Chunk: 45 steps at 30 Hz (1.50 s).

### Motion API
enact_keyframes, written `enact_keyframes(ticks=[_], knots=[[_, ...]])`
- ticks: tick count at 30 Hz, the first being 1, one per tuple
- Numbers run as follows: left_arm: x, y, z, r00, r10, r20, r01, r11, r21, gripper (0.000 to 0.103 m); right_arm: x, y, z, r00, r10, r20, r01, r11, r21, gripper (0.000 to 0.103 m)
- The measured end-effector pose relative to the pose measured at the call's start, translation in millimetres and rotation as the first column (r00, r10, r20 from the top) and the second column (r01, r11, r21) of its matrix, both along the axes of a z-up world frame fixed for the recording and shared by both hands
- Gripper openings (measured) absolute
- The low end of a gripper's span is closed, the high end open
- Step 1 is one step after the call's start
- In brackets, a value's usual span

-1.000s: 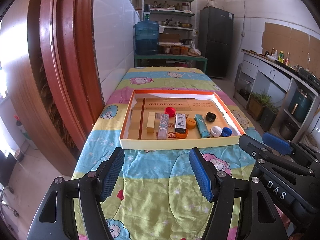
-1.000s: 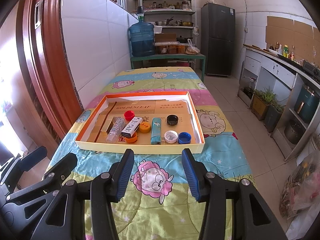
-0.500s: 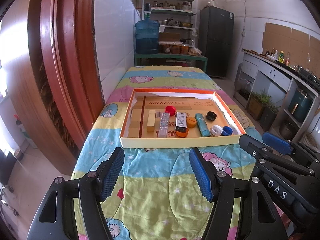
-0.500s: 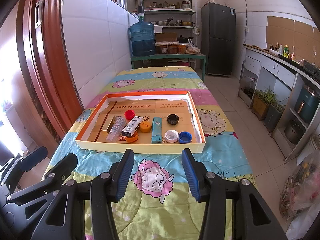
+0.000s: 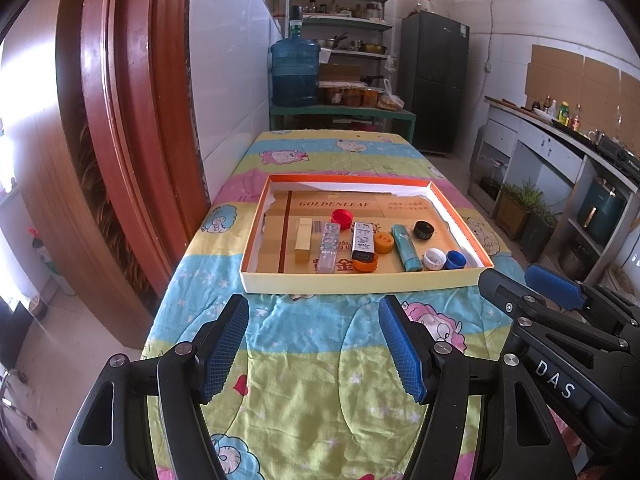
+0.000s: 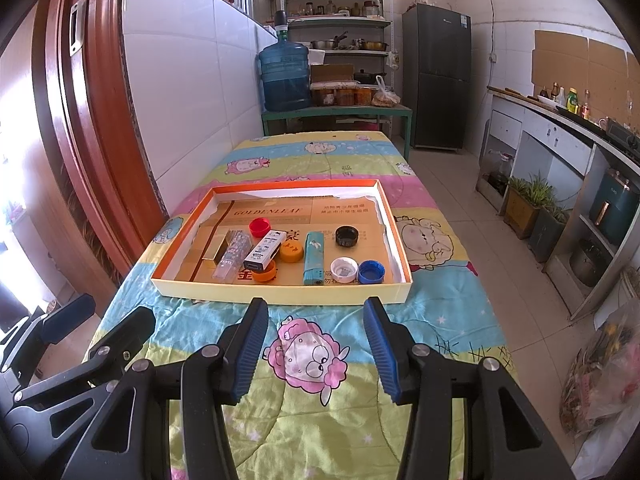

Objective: Organize rigid objects

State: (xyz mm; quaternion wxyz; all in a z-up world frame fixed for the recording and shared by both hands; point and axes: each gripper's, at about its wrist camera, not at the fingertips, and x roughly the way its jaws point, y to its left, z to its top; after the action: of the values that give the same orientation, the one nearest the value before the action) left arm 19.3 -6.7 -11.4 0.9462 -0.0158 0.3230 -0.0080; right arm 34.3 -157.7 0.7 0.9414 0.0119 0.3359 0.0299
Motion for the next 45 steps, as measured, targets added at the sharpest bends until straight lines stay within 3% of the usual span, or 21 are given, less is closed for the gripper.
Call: enact_keyframes(ticks=[45], knots=[[-0.9, -0.1, -3.3, 1.0, -0.001, -0.006, 0.001, 1.0, 0.001, 0.069, -0.4, 1.1, -4.2, 1.0, 0.0, -0.006, 0.0, 1.0, 0.001, 0.049]])
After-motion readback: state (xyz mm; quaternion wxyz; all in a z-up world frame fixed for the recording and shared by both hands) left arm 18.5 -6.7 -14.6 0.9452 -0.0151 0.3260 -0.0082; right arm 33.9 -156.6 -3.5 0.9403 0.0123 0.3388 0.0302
